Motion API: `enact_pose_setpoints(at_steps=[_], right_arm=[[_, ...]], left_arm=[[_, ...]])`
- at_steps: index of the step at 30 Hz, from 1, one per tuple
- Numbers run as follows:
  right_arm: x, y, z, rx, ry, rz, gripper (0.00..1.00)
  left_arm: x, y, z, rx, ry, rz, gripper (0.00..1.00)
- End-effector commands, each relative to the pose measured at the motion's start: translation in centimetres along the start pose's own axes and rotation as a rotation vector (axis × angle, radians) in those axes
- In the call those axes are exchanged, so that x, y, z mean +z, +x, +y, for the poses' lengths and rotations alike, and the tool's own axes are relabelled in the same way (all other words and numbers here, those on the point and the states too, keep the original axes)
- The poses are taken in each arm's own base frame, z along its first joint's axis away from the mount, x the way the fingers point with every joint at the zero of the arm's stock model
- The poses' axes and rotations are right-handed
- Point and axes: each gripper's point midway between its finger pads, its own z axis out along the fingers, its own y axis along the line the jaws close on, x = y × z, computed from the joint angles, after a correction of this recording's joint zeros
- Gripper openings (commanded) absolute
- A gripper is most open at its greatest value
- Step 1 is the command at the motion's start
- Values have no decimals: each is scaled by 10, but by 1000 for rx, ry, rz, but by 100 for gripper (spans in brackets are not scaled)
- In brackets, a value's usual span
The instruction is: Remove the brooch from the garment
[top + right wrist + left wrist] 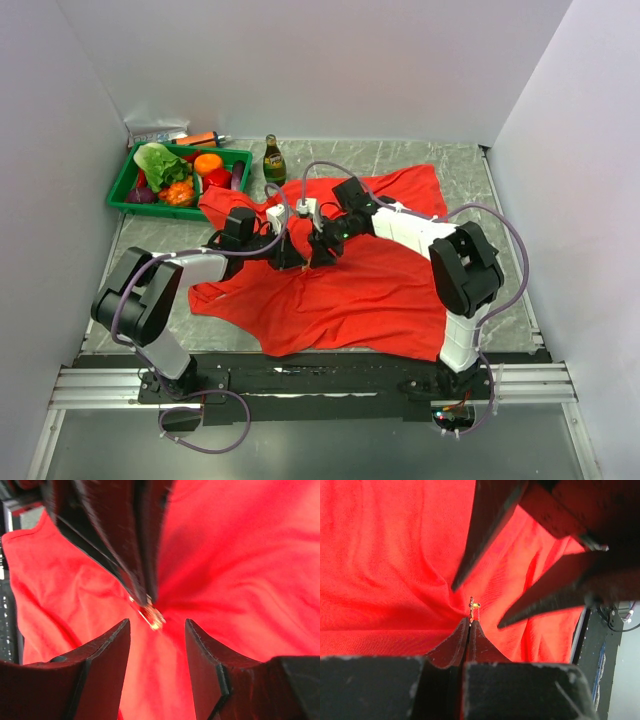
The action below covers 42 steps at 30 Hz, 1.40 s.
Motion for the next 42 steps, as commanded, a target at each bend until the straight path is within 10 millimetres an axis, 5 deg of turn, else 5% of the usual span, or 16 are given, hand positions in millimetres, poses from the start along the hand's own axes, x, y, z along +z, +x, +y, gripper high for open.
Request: enact_pose_setpoints(at_steps=[1, 42], right_arm=[[6, -13, 6, -38, -31, -28, 55], [22, -12, 12, -59, -45, 29, 34]], left_arm=[[-4, -18, -14, 73, 51, -44, 1], [-1, -14, -12, 50, 71, -20, 1]])
